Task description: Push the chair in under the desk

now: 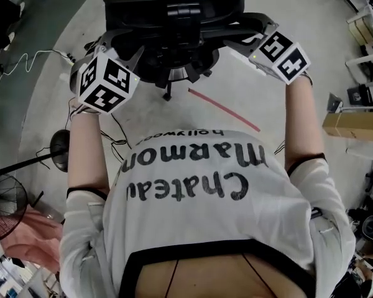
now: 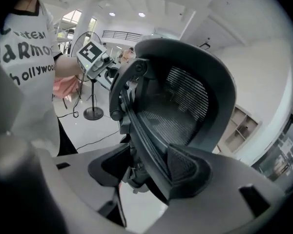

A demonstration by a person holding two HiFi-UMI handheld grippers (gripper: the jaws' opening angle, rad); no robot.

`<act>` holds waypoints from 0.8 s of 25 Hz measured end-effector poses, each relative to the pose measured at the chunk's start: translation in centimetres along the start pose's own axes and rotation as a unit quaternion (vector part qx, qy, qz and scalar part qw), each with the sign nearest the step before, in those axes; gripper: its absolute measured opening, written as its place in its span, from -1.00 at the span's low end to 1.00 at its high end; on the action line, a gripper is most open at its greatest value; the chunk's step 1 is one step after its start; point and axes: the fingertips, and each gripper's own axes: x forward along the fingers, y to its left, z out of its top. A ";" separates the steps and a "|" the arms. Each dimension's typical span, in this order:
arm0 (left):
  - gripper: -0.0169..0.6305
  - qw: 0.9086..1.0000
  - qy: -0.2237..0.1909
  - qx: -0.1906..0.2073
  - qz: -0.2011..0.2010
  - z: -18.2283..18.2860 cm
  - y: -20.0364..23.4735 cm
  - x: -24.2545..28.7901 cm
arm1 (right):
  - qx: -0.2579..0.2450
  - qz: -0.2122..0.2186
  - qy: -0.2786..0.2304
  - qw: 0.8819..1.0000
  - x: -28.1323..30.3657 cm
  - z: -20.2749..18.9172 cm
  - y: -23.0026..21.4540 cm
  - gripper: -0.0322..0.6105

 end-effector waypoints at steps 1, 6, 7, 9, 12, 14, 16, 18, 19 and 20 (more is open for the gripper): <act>-0.49 1.000 0.003 -0.005 -0.001 0.1 -0.1 0.1 | -0.005 0.006 0.004 1.000 0.2 -0.1 0.0 -0.15; -0.48 0.999 0.001 -0.047 -0.002 0.3 0.1 0.2 | -0.011 0.035 0.019 0.999 1.8 -0.4 0.0 -0.22; -0.47 0.999 0.003 -0.052 0.001 0.3 0.1 0.5 | -0.011 0.034 0.019 0.999 2.2 -0.6 -0.1 -0.28; -0.45 0.998 0.007 -0.063 0.005 0.0 0.0 1.2 | -0.007 0.036 0.021 0.999 2.8 -1.0 -0.2 -0.28; -0.44 0.997 0.007 -0.081 0.002 -0.3 0.0 1.6 | -0.002 0.044 0.025 0.999 3.3 -1.2 -0.3 -0.28; -0.44 0.996 0.009 -0.089 -0.006 -0.5 -0.1 1.8 | -0.001 0.044 0.025 0.999 3.5 -1.2 -0.3 -0.28; -0.44 0.996 0.014 -0.093 -0.008 -0.5 -0.1 1.9 | -0.003 0.040 0.023 0.999 3.6 -1.2 -0.4 -0.27; -0.43 0.995 0.020 -0.098 0.002 -0.4 0.0 1.9 | -0.005 0.037 0.021 0.999 3.7 -1.2 -0.5 -0.27; -0.43 0.995 0.021 -0.101 0.007 -0.4 -0.1 1.9 | -0.005 0.038 0.021 0.999 3.7 -1.2 -0.4 -0.27; -0.42 0.994 0.021 -0.106 0.011 -0.4 -0.1 1.8 | -0.004 0.040 0.021 0.999 3.6 -1.2 -0.4 -0.27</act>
